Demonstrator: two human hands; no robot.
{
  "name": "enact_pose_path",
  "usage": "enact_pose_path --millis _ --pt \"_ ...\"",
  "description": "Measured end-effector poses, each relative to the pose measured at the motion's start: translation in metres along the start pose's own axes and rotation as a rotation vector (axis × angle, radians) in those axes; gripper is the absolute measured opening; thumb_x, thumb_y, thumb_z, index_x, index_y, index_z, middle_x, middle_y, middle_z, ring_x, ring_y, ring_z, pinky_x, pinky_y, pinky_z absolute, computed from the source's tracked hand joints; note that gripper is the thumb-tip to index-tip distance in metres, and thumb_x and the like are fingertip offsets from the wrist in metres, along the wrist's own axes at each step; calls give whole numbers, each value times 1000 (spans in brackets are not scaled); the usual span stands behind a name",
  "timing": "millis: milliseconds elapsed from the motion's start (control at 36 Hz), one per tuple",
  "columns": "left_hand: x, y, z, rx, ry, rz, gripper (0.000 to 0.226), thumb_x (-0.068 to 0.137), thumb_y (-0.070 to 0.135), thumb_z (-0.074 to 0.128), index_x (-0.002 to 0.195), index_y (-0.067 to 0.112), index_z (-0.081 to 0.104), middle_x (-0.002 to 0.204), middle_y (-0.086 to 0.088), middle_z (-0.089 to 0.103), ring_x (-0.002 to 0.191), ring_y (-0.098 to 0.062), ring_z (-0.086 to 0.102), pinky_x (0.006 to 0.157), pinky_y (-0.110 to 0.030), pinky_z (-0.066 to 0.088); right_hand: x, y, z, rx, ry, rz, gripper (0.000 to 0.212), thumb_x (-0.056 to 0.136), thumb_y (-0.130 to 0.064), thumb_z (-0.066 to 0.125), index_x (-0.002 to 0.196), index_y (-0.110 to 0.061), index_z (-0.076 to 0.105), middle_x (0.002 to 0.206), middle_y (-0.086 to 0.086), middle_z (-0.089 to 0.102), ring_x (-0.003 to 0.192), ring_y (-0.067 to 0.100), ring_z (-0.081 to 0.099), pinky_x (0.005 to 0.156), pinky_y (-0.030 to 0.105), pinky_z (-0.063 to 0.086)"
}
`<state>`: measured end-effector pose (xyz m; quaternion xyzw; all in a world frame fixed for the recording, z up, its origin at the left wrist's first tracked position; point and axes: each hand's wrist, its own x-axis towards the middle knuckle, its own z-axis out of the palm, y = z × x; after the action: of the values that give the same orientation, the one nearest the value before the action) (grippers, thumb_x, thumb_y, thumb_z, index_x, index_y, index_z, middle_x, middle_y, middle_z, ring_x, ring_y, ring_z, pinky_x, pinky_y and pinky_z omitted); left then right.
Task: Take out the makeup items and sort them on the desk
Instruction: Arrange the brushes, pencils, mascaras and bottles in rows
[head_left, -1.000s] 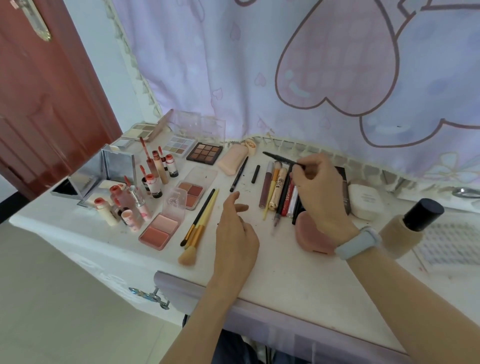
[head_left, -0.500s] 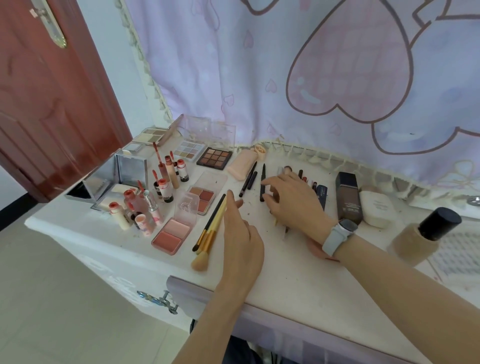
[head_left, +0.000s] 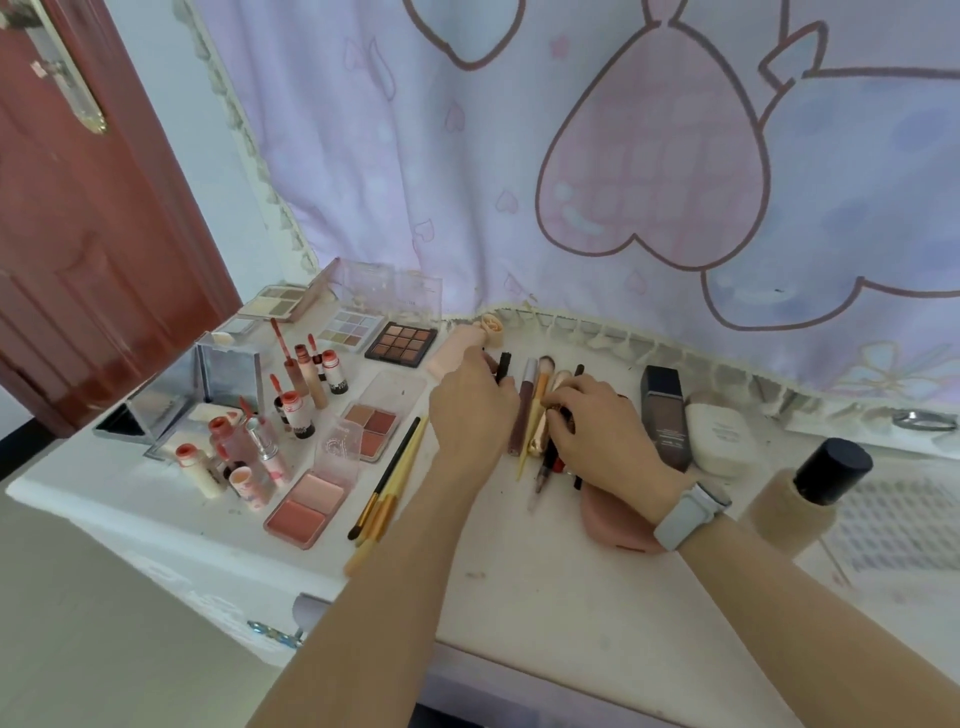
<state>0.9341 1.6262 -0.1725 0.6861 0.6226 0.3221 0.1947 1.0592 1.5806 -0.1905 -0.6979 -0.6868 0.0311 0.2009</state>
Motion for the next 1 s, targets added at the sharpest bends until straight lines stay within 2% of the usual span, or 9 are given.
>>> enact_pose_path --millis 111,250,417,528,667,750,1000 --pt "13 -1 11 142 -21 16 18 90 23 54 102 12 60 99 -6 66 100 -28 55 83 -39 45 0 3 2 40 11 13 28 95 -24 44 116 -18 62 119 1 54 109 21 50 90 38 41" --pt "16 -5 21 214 -30 12 22 88 29 55 97 12 65 110 -9 57 106 -29 48 86 -40 42 0 5 3 97 12 38 28 95 -24 45 115 -18 64 119 1 56 110 22 50 93 39 41" --pt "20 -9 27 243 -52 -7 23 85 33 56 91 12 62 103 -5 59 100 -27 52 86 -39 42 0 6 3 115 7 55 29 95 -24 43 115 -19 64 121 2 55 111 21 50 95 38 39" --pt "24 -13 28 282 -52 -3 25 85 34 55 97 13 58 100 -3 60 98 -25 55 87 -40 42 0 5 3 116 12 57 28 95 -24 43 114 -18 64 120 3 56 110 22 50 93 37 38" --pt "25 -17 27 313 -48 47 13 86 23 51 95 14 57 91 -2 63 91 -25 58 80 -35 33 -2 5 2 124 12 52 28 96 -23 43 114 -18 64 119 2 56 109 20 50 94 36 39" --pt "24 -17 26 331 -33 78 16 87 16 49 102 15 54 92 -3 64 88 -25 58 77 -34 31 -1 5 2 118 4 52 29 96 -24 43 115 -18 63 119 2 55 109 21 50 94 36 38" --pt "21 -22 23 516 14 157 26 92 32 50 108 13 58 105 -4 60 101 -24 54 88 -37 35 -1 4 2 108 0 48 29 96 -24 42 115 -18 63 121 2 55 110 20 50 95 37 38"
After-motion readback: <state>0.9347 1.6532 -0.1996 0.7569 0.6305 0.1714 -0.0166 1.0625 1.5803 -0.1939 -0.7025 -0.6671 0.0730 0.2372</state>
